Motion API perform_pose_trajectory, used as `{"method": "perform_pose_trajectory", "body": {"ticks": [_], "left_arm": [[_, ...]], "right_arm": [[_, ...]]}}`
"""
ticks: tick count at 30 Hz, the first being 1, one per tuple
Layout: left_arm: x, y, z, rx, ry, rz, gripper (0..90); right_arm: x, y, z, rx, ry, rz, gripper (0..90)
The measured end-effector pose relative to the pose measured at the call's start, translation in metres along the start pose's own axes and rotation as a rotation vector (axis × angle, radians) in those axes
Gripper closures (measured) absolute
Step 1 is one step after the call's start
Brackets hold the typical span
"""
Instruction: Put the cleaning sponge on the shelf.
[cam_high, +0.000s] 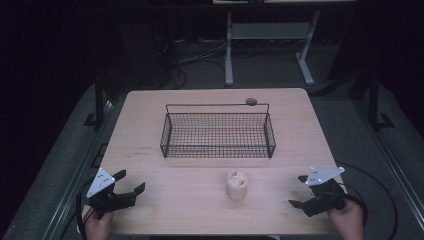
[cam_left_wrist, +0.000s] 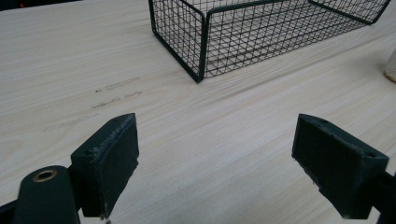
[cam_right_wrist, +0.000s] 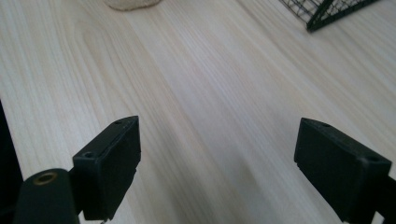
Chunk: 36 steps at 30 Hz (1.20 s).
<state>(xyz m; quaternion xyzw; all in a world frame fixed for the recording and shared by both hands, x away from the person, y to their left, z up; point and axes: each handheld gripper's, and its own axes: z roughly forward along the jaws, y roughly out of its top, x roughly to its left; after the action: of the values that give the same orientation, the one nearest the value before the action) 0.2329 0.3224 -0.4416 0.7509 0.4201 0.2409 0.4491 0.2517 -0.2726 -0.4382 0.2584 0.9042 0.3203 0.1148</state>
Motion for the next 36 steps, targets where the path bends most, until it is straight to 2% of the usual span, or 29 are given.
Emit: {"method": "perform_pose_trajectory", "body": {"ticks": [1,5,6,10,11,15,27,33,36], "left_arm": [[0.000,0.000,0.000,0.002,0.000,0.010,14.0],[-0.001,0.000,0.001,0.003,-0.003,0.006,13.9],[0.000,0.000,0.001,0.004,-0.001,0.004,14.0],[-0.001,0.000,0.001,0.005,-0.001,0.008,13.9],[-0.001,0.000,0.001,0.002,-0.003,0.007,13.9],[0.000,0.000,0.001,0.005,0.000,0.007,14.0],[0.000,0.000,0.000,-0.001,0.003,0.002,13.9],[0.001,0.000,0.000,-0.001,0.004,0.003,13.9],[0.002,0.000,-0.001,-0.003,0.006,0.000,14.0]], "right_arm": [[0.000,0.000,0.000,0.000,0.000,0.000,14.2],[-0.002,0.008,0.002,0.008,0.021,-0.007,14.2],[-0.004,0.011,0.004,0.014,0.038,0.006,14.2],[-0.005,0.012,0.009,0.033,0.050,0.024,14.3],[-0.005,0.014,0.011,0.055,0.056,0.016,14.2],[-0.003,0.016,0.010,0.051,0.063,0.000,14.2],[-0.003,0.035,0.004,0.092,0.066,-0.056,14.2],[-0.002,0.043,0.001,0.103,0.085,-0.070,14.3],[-0.003,0.047,0.001,0.108,0.085,-0.062,14.2]]}}
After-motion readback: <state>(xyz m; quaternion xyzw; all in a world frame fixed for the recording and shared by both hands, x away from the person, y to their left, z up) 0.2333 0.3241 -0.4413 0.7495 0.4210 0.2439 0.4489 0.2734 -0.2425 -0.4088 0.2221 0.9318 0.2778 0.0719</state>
